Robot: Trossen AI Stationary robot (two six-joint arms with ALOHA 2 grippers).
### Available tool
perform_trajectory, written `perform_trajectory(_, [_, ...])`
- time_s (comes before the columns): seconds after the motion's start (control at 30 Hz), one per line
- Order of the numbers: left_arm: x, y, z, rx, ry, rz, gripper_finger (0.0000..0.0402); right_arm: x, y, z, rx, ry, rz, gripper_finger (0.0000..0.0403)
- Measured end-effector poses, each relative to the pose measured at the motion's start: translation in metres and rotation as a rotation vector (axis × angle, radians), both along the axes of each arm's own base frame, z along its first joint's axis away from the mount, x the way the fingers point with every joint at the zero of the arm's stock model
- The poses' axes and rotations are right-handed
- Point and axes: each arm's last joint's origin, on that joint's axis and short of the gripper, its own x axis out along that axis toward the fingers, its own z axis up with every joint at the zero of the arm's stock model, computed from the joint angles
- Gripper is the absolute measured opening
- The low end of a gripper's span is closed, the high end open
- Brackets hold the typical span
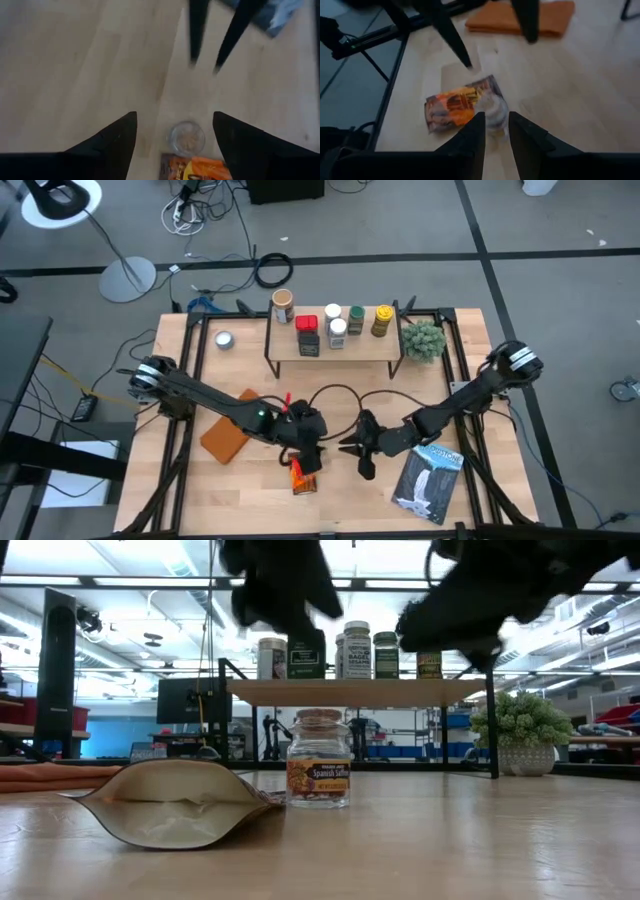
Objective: Shelf spices
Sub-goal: Put the transparent seasoning bottle on the shelf
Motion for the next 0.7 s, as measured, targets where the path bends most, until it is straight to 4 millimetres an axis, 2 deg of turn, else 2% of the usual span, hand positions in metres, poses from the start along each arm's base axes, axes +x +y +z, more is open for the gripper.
perform_trajectory(0.13, [-0.015, 0.001, 0.022, 0.050, -0.025, -0.039, 0.0266, 0.013, 0.003, -0.018, -0.085, -0.040, 0.037, 0.0084])
perform_trajectory(0.23, [-0.030, -0.002, 0.032, 0.177, -0.035, -0.029, 0.0266, 0.019, 0.004, -0.028, -0.134, -0.019, 0.046, 0.0084])
perform_trajectory(0.37, [-0.049, -0.009, 0.036, 0.269, -0.109, -0.042, 0.0266, 0.028, 0.002, -0.025, -0.129, -0.032, 0.029, 0.0095])
perform_trajectory(0.5, [-0.066, -0.009, 0.021, 0.243, -0.199, -0.047, 0.0263, 0.034, 0.001, -0.015, -0.110, -0.064, 0.027, 0.0124])
perform_trajectory(0.7, [-0.090, 0.003, -0.015, 0.076, -0.394, -0.099, 0.0247, 0.045, 0.000, -0.004, -0.117, -0.074, 0.099, 0.0196])
